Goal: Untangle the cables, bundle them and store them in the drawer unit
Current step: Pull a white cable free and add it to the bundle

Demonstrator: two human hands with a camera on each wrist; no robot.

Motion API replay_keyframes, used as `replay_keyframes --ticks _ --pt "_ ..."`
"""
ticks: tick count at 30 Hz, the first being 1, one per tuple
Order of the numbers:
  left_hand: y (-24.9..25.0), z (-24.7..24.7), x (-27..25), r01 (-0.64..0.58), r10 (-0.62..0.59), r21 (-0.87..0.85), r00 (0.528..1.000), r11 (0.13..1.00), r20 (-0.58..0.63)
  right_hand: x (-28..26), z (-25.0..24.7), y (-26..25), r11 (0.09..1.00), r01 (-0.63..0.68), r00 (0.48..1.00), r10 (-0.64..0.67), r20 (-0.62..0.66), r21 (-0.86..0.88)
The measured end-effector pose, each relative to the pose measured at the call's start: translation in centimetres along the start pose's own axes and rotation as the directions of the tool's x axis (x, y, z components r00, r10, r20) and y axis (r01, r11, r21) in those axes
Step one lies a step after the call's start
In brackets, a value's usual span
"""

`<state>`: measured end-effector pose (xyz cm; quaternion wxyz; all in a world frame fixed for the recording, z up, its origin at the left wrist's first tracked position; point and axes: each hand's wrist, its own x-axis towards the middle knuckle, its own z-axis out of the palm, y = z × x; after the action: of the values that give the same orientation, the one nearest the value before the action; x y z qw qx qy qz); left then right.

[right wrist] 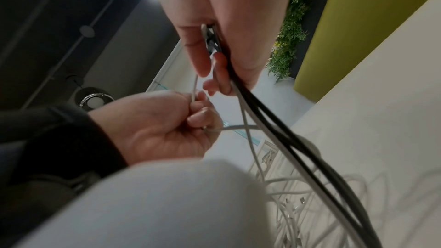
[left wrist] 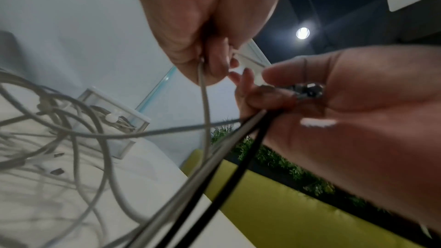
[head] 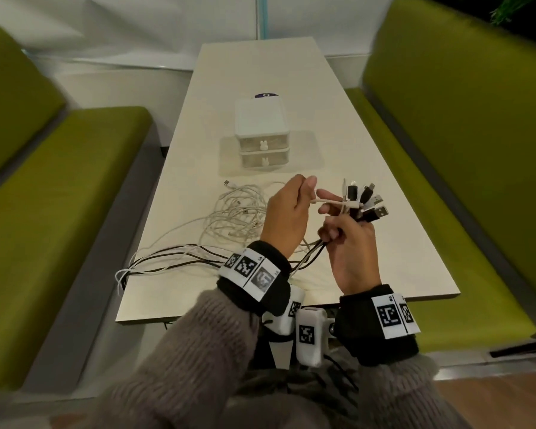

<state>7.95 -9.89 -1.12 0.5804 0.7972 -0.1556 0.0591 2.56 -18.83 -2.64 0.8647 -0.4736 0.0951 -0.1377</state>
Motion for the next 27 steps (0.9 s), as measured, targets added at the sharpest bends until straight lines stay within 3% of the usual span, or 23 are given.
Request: replay_keyframes --ticks 2,5,12,16,19,23,27 --pt "0.2 -0.6 -0.3 0.008 -0.008 0.008 0.992 1.000 0.129 0.2 -0.1 -0.2 1.000 0.013 1.000 -0.013 -0.012 0.021" --pt "0.0 -1.2 -0.8 -0.033 0.009 0.065 0.938 0.997 0.345 0.4 -0.3 -0.1 0.999 0.033 0.999 -0.033 0.002 0.004" --pt "-0.6 -2.3 -1.2 -0.096 0.051 0.052 0.827 0.994 0.559 0.5 -0.6 0.3 0.997 0.067 0.998 -0.067 -0.007 -0.037" --pt "-3.0 -4.7 -1.9 -0.114 -0.027 0.192 0.792 0.975 0.610 1.0 -1.3 -0.9 0.994 0.067 0.997 -0.063 -0.054 0.085" --pt "-4.9 -7.8 -2.1 -0.141 -0.074 0.330 0.825 0.933 0.561 1.3 -2.1 -1.6 0.988 0.072 0.994 -0.060 -0.088 0.136" --pt "-4.9 -10.0 -0.1 -0.234 0.004 0.459 0.894 0.857 0.448 0.8 -1.0 -1.1 0.970 0.050 0.996 -0.031 -0.082 0.237" --pt "-5.6 -13.0 2.3 -0.273 0.025 0.620 0.925 0.736 0.378 1.5 -1.7 -2.8 0.945 0.165 0.976 -0.115 -0.185 0.282"
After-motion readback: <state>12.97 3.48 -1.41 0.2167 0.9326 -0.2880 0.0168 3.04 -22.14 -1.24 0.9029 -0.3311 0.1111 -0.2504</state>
